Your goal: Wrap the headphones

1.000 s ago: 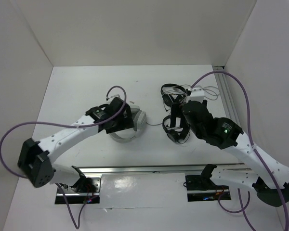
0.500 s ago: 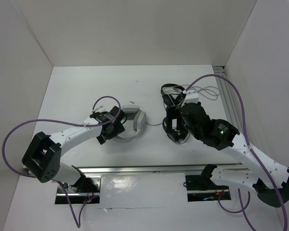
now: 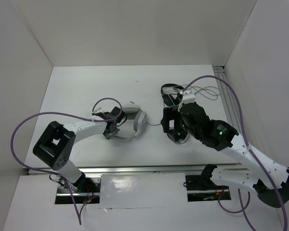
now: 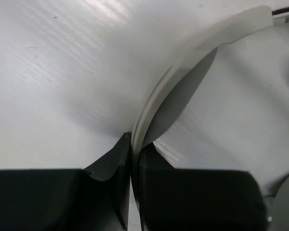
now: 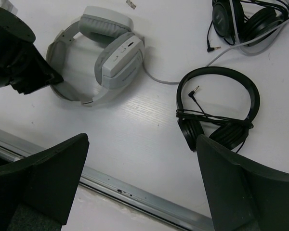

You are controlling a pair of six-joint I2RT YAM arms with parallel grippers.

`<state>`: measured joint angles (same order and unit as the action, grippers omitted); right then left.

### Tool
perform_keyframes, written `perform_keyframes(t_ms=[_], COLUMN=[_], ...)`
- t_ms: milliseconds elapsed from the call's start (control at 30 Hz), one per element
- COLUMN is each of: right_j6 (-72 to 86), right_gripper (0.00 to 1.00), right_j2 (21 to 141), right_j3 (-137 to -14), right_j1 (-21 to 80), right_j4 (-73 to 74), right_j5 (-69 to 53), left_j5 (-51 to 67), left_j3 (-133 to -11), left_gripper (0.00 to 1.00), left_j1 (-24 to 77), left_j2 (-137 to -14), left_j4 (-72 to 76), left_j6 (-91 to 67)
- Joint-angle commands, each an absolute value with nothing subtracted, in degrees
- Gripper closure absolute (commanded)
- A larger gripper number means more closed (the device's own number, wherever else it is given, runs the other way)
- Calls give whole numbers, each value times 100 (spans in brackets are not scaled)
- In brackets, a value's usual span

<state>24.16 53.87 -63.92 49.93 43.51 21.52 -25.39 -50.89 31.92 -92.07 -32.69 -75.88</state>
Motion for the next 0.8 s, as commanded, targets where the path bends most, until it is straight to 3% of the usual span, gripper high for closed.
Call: perform_keyframes(t_ms=[0,67,200,333,467,533,633,767], right_j6=[2329,2277,2276,2276,1619,1267,818,405], right_gripper=[0,0,0,0,0,0,0,0], right_j2=[5300,5300,5300,4994,4457,4395,4656,5140], right_j3=[-6346,-6398,-6214,-5671,-4564,-4044,-4042,-4359], right_j1=[4966,4966,4966,5019,5019,5019,5019,5019], right_j4=[4034,4034,3640,2412,-115,-762,-1274,-1335], right_j5=[2101,2101,1865,1197,-384,-948,-783,-291], left_j5=[-2171,-2118,-2626,-3575,-4324,-4071,-3193,-2691], left_j3=[-4641,-4413,-4596,-5771,-7623,-8145,-9417,-10298], left_gripper=[91,100,100,100,100,100,100,100], left_j1=[3305,3357,3410,3515,3437,3235,2945,2716], left_j2=[-9344,-9081,-8240,-7411,-6708,-6540,-6486,-6434], left_j4=[-3103,-3103,-4198,-5701,-6626,-6470,-6643,-6882], left_j6=[-7919,-7980,-8147,-7413,-6208,-4861,-3748,-3375])
